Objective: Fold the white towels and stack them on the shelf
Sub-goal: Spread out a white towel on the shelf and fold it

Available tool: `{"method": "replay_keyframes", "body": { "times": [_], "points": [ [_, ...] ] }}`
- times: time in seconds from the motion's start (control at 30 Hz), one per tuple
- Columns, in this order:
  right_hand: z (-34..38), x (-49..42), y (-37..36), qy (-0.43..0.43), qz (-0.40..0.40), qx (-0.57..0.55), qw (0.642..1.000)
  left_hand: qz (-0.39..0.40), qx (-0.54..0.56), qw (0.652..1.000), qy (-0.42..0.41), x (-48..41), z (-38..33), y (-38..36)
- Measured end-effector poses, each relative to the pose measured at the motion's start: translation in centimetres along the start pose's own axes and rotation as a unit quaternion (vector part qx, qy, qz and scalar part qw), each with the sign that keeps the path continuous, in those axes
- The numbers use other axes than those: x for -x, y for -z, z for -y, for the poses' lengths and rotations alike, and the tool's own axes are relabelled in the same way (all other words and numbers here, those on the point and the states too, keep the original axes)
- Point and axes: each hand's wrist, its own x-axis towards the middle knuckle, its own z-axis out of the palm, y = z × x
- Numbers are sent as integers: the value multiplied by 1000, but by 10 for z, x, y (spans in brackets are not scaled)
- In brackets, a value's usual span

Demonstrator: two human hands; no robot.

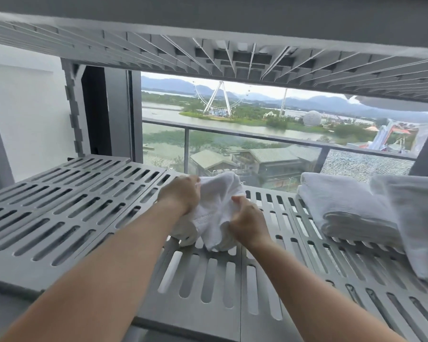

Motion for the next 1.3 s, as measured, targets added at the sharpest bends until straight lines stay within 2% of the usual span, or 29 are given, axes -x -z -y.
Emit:
{"method": "replay_keyframes", "body": {
  "times": [0.1,0.2,0.33,0.5,0.6,0.7,0.9,1.07,1.3],
  "points": [
    [9,-3,-5,11,15,-29,999,-48,-14,998,-30,-7,-4,8],
    [16,-7,-17,18,26,-59,998,-40,-17,997,-63,-11,-4,12],
    [20,-13,-34,23,49,-43,998,30,-77,996,-39,-10,10,10],
    [25,-16,-39,32,45,-28,998,-39,-105,993,-33,-11,27,12],
    [25,-13,-37,34,39,-23,998,-28,-94,995,-7,-16,26,14],
    [20,-11,-31,28,19,-19,999,-15,-78,996,-32,-17,13,4],
    [1,-7,-12,3,-71,-25,997,-84,-12,990,-114,-16,-21,-14],
    [-18,0,11,-14,-127,-19,992,-76,29,979,-188,-7,-58,-27],
    [-59,12,69,-16,-179,50,982,-99,30,982,-156,1,-112,-44]
  ]
}}
